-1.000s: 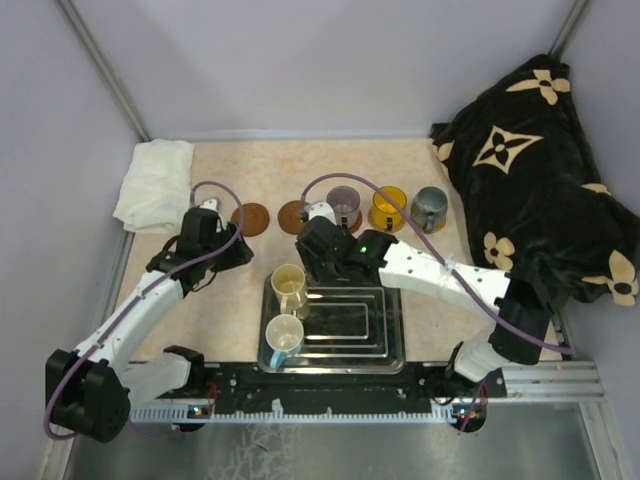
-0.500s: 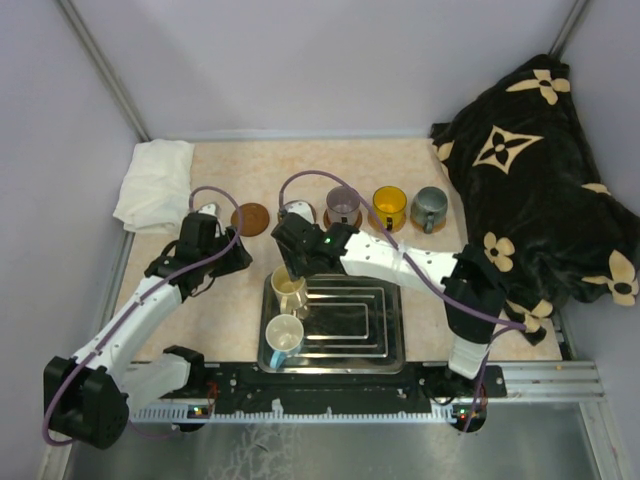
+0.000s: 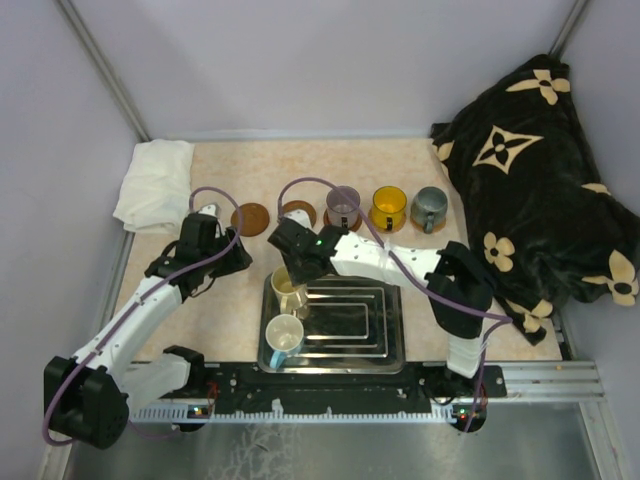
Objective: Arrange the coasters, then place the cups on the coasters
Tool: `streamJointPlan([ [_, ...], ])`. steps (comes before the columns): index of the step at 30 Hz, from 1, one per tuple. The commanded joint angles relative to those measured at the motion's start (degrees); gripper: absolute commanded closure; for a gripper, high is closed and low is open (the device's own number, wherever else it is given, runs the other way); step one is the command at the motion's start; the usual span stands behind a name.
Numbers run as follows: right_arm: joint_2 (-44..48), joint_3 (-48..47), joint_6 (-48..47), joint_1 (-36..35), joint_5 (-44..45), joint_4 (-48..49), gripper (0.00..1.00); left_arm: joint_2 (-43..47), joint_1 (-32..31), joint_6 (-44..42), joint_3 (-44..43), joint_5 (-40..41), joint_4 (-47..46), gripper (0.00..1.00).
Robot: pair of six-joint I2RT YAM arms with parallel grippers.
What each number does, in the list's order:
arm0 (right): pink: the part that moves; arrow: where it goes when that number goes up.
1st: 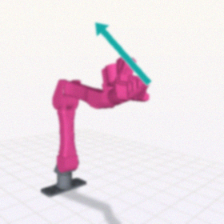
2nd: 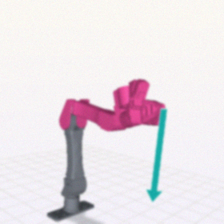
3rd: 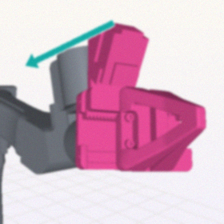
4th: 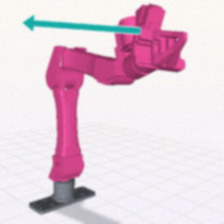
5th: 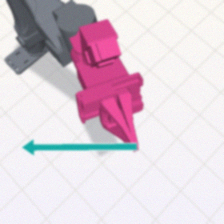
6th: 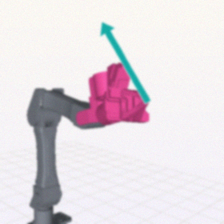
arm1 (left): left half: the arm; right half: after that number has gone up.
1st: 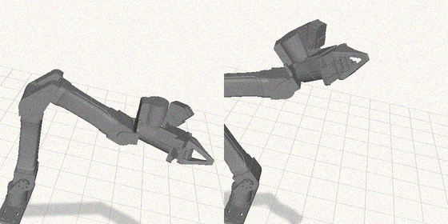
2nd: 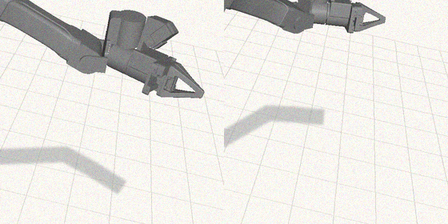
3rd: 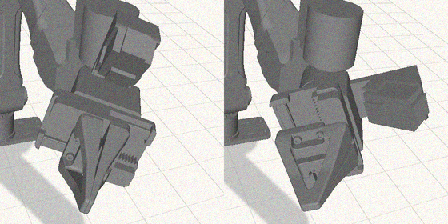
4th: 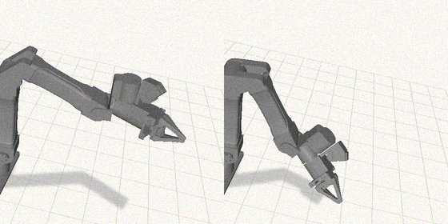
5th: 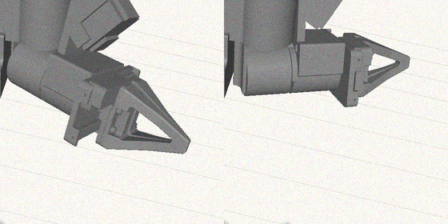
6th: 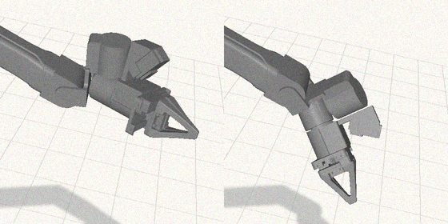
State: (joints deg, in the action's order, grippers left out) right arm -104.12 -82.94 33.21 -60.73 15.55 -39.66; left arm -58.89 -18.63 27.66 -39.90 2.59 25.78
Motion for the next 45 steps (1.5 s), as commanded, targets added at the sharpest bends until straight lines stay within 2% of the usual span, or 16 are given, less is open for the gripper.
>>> streamJointPlan([
  [1, -0.87, -2.22, 1.15, -0.62, -1.17, 1.35, 0.60, 0.46, -0.33, 0.35, 0.97, 0.79, -0.25, 0.38],
  [7, -2.71, -2.37, 1.69, -0.65, -1.49, 0.65, 0.74, 0.22, -0.34, 0.16, 0.96, 1.14, -0.29, 0.38],
  [13, -4.34, -2.00, 2.03, -0.69, -1.30, -0.19, 1.00, -0.62, -0.35, 0.05, 0.66, 1.28, -0.29, 0.38],
  [22, -5.61, -7.96, 0.42, -0.70, 3.08, -4.66, 1.00, -1.05, -0.33, -0.12, 0.26, 1.27, -0.47, 0.38],
  [28, -8.46, -21.71, -4.48, -0.11, 11.74, -11.74, 1.00, -1.08, -0.35, 0.00, 0.35, 1.32, -0.77, 0.38],
  [40, -17.07, -45.04, -11.78, 8.76, 10.62, -16.11, 1.00, 0.29, -0.35, 1.29, 1.41, 2.09, -3.00, 0.37],
  [45, -25.52, -61.26, -13.71, 13.18, 8.58, -19.75, 1.00, -1.79, -0.35, 1.08, 0.82, 1.90, -3.43, 0.37],
])
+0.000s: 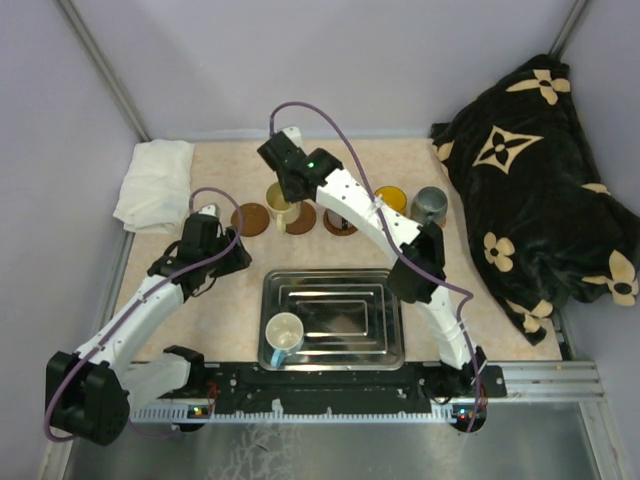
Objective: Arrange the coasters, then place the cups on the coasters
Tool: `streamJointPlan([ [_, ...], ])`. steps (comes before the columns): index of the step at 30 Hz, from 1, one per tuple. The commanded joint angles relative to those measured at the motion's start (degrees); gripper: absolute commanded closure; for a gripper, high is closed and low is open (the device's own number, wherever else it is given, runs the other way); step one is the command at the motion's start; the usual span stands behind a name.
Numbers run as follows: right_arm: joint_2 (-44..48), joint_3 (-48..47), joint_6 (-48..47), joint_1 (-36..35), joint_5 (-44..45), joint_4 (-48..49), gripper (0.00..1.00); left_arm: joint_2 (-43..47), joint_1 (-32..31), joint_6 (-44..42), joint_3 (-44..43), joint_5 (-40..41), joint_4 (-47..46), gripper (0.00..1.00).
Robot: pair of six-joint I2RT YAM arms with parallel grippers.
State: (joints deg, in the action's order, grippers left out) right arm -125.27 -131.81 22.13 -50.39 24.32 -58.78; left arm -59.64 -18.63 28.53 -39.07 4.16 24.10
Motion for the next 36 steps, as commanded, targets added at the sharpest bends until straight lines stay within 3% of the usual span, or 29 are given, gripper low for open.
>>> streamJointPlan([
  [1, -5.64, -14.34, -2.88, 3.96, -0.88, -0.96, 1.00, -1.50, -0.35, 0.16, -0.10, 0.34, -1.77, 0.38],
  [7, -6.41, -11.38, -3.77, 8.02, -3.36, 4.27, 1.00, -2.19, -0.27, -1.20, -0.63, 0.61, -2.27, 0.37],
  [20, -9.17, -8.61, -7.01, 9.61, -5.07, 12.44, 1.00, -4.49, -0.28, -1.96, -1.01, 0.40, -2.39, 0.38],
  [36, -10.68, -4.91, -11.79, 10.83, -11.13, 13.48, 1.00, -6.16, -0.35, -1.73, -0.66, 0.48, -3.09, 0.38],
])
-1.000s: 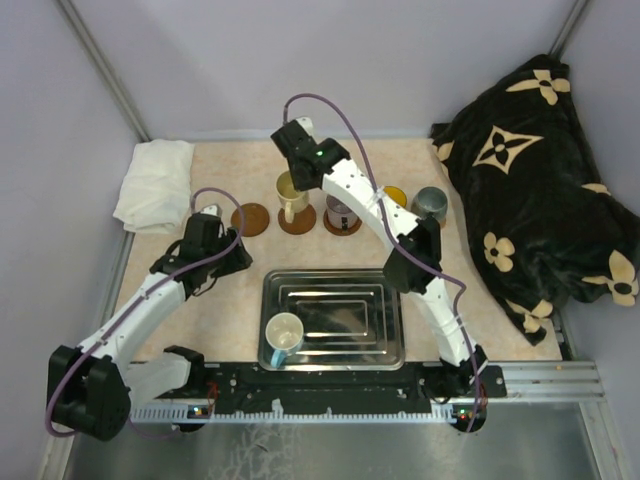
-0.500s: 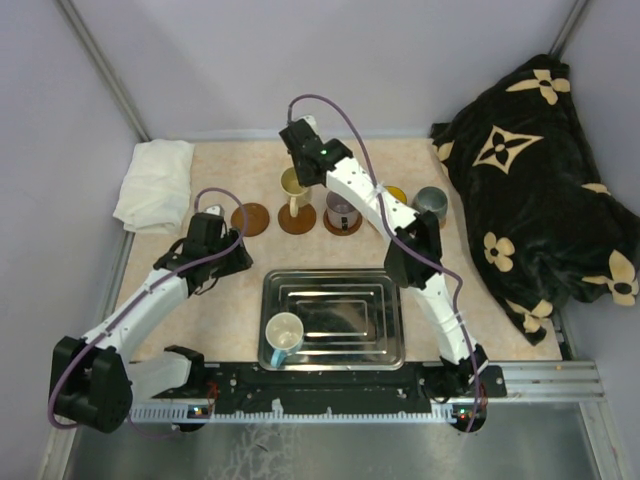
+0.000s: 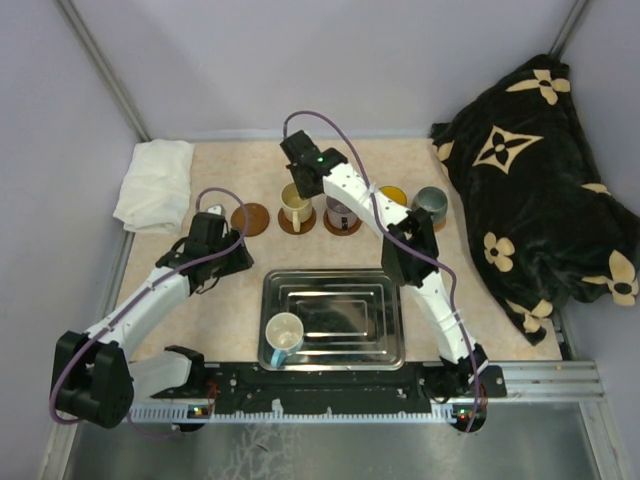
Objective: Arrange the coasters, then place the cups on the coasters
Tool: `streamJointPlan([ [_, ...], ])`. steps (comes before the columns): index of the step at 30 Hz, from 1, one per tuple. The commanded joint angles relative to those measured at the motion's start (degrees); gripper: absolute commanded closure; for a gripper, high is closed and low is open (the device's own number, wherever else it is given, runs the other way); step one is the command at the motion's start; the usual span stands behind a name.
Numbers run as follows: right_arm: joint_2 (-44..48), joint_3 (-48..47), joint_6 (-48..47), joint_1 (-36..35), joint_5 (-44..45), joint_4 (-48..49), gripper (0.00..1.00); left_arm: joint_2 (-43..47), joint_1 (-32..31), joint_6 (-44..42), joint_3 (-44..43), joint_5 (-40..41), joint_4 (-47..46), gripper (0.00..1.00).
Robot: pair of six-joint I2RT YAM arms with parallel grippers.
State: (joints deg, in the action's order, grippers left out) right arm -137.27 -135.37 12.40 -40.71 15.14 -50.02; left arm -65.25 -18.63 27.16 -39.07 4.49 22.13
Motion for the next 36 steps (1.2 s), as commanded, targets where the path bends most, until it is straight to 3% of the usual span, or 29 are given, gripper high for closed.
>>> streamJointPlan([
  [1, 1.23, -1.43, -2.28, 1.22, -2.24, 4.56, 1.00, -0.64, -0.33, -0.28, -0.59, 0.16, -1.21, 0.38],
  [36, -1.77, -1.33, -3.39, 1.41, -6.49, 2.83, 0.99, -2.08, -0.35, -0.44, -0.26, 0.25, -2.44, 0.38],
])
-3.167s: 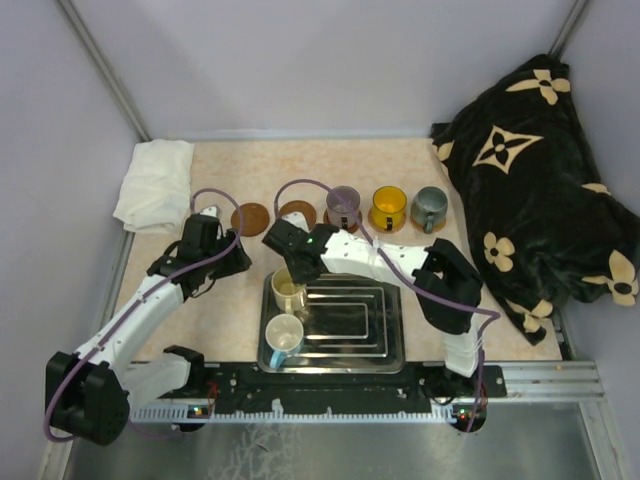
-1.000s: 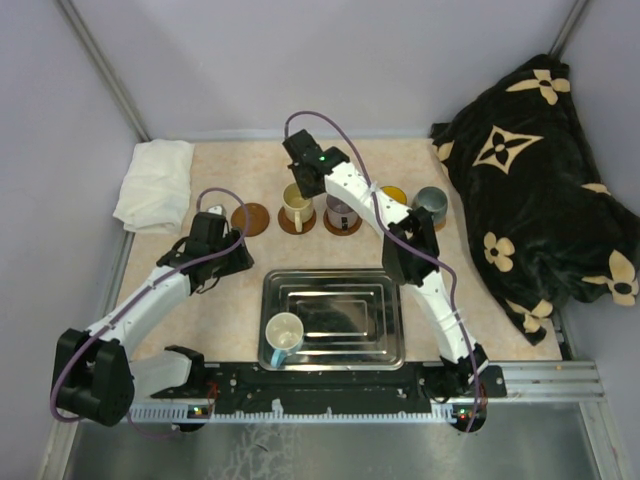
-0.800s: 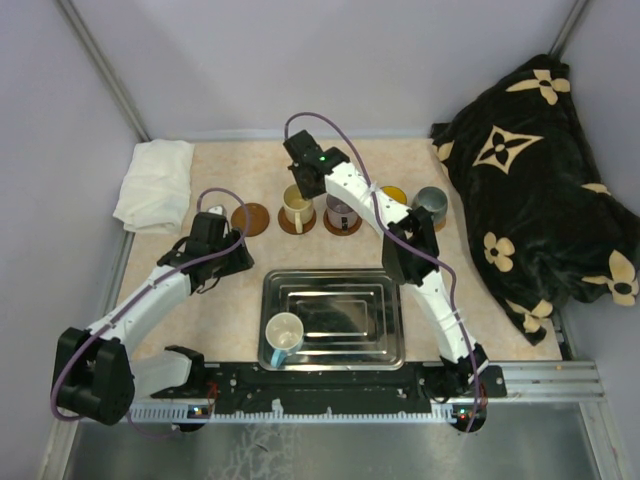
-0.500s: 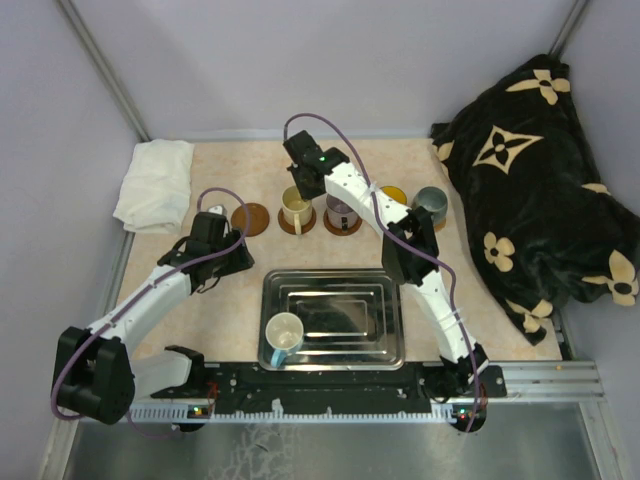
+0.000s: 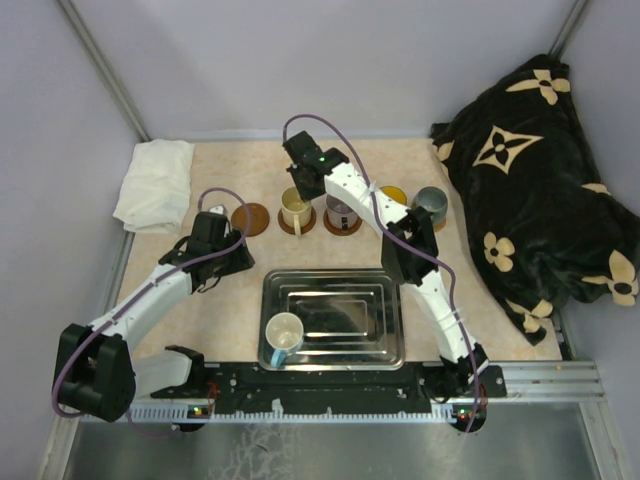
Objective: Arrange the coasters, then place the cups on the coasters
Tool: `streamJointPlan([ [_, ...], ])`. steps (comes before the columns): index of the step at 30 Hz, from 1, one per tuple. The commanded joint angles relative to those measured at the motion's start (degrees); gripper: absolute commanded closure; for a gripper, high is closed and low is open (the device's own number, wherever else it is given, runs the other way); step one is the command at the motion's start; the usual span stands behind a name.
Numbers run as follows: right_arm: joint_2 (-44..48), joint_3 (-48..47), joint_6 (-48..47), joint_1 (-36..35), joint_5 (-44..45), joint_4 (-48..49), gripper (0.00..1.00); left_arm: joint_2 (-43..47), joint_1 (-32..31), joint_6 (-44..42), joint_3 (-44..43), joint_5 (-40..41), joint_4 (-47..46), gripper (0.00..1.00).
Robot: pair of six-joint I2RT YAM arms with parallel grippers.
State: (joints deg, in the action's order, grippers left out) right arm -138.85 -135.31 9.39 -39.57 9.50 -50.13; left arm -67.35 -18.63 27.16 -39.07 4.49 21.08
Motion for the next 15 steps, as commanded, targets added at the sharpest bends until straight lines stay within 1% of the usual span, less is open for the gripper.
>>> streamJointPlan([
  [1, -0.17, -1.29, -0.42, 0.34, -0.50, 3.05, 0.99, 0.07, -0.35, -0.50, -0.18, 0.32, -1.39, 0.38],
  [4, -0.24, -1.34, -0.42, 0.28, 0.56, 3.36, 0.98, 0.12, -0.35, -0.52, -0.05, 0.33, -1.40, 0.38],
  [5, -0.23, -1.36, -0.42, 0.35, 0.67, 3.45, 0.96, 0.16, -0.33, -0.39, -0.02, 0.26, -1.39, 0.38],
  [7, -0.34, -1.36, -0.42, 0.37, 0.76, 3.54, 0.87, 0.12, -0.35, -0.42, -0.02, 0.17, -1.39, 0.38],
  [9, -0.37, -1.29, -0.38, 0.36, 0.92, 3.67, 0.83, 0.15, -0.35, -0.39, -0.04, 0.14, -1.45, 0.38],
  [11, -0.37, -1.23, -0.21, 0.35, 1.07, 3.72, 0.77, 0.03, -0.35, -0.44, -0.04, 0.16, -1.48, 0.38],
  [15, -0.21, -1.28, -0.15, 0.37, 1.28, 4.13, 0.73, -0.07, -0.35, -0.43, 0.09, -0.01, -1.57, 0.38],
])
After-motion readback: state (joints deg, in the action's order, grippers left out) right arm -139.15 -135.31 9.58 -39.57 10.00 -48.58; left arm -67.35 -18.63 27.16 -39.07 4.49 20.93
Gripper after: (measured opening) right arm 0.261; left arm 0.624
